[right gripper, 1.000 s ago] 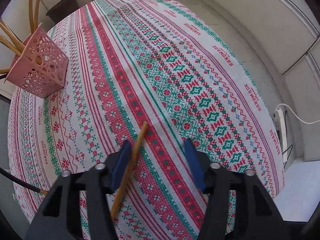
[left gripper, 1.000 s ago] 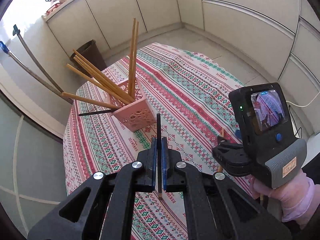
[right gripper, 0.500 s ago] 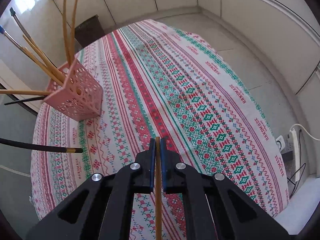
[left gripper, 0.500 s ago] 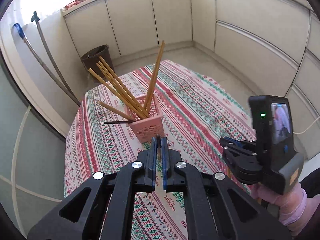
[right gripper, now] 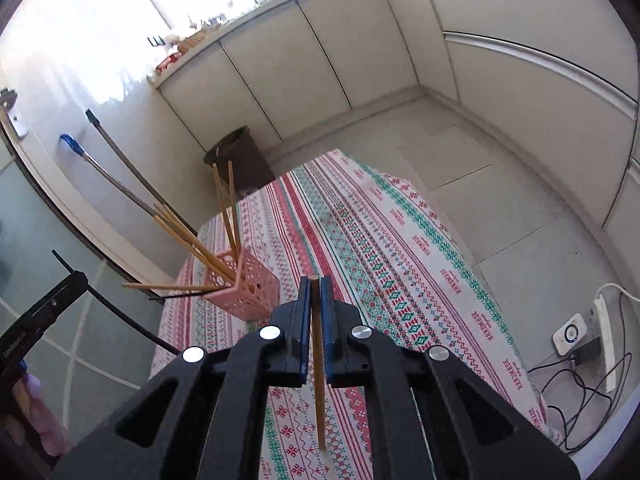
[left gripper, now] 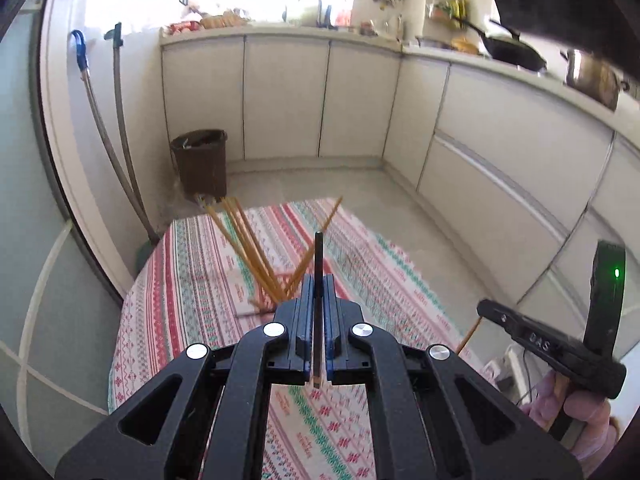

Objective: Organize utensils
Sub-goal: 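Carry both chopsticks over the pink holder, drop them in and open both grippers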

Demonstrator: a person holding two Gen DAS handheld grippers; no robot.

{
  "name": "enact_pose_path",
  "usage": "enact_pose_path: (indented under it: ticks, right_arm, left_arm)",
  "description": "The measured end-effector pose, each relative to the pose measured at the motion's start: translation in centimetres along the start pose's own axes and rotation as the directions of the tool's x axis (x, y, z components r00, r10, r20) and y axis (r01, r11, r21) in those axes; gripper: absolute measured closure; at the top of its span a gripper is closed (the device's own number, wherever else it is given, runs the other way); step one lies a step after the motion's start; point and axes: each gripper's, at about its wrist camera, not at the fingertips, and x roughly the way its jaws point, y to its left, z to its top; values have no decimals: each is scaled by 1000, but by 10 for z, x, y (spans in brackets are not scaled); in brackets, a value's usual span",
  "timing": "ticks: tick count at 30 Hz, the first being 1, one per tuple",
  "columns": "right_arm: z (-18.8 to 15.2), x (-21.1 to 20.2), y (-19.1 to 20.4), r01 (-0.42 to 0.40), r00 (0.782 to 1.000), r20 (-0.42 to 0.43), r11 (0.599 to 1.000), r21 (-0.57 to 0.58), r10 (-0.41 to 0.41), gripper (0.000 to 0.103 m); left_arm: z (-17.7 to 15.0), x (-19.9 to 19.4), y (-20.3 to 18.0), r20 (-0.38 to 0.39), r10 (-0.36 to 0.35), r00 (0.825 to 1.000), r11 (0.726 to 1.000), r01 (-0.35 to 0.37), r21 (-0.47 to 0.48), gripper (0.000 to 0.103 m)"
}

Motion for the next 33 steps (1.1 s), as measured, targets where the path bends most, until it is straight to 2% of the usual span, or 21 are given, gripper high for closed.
enact_pose_path:
  ticks: [3,8,12,16,20,26,30,33]
  right_arm:
    - [10,-12,-8,-37,999,24,999,37,36,98]
    - [20,-22,-17,-67,997,46,996,65,64,98]
    - [22,-25,-21,-83,996,38,994,68,81,98]
    - [23,-25,-21,-82,996,36,995,55,81,98]
    - [21,-20,-20,-82,997,17,995,48,82,98]
    - [19,-21,-18,-87,996,16,995,39,87,98]
    - [20,-24,-9,-103,995,16,994,25,103,98]
    - [24,-31,2,-113,993,34,994,-1,113,98]
  left_arm:
    - [21,-3,1,47,17,999,999,-15,-28,99]
    - [46,10,-2,82,71,994,997,-67,-48,99]
    - [54,29,-6,81,106,991,993,-102,-52,99]
    - [55,60,-4,48,143,989,989,-141,-51,99]
    - [48,82,1,14,147,989,988,-146,-50,97]
    - [38,55,11,67,149,987,986,-143,-89,97]
    - [25,25,20,110,169,979,979,-154,-136,86]
    - [17,4,33,143,208,968,968,-183,-172,83]
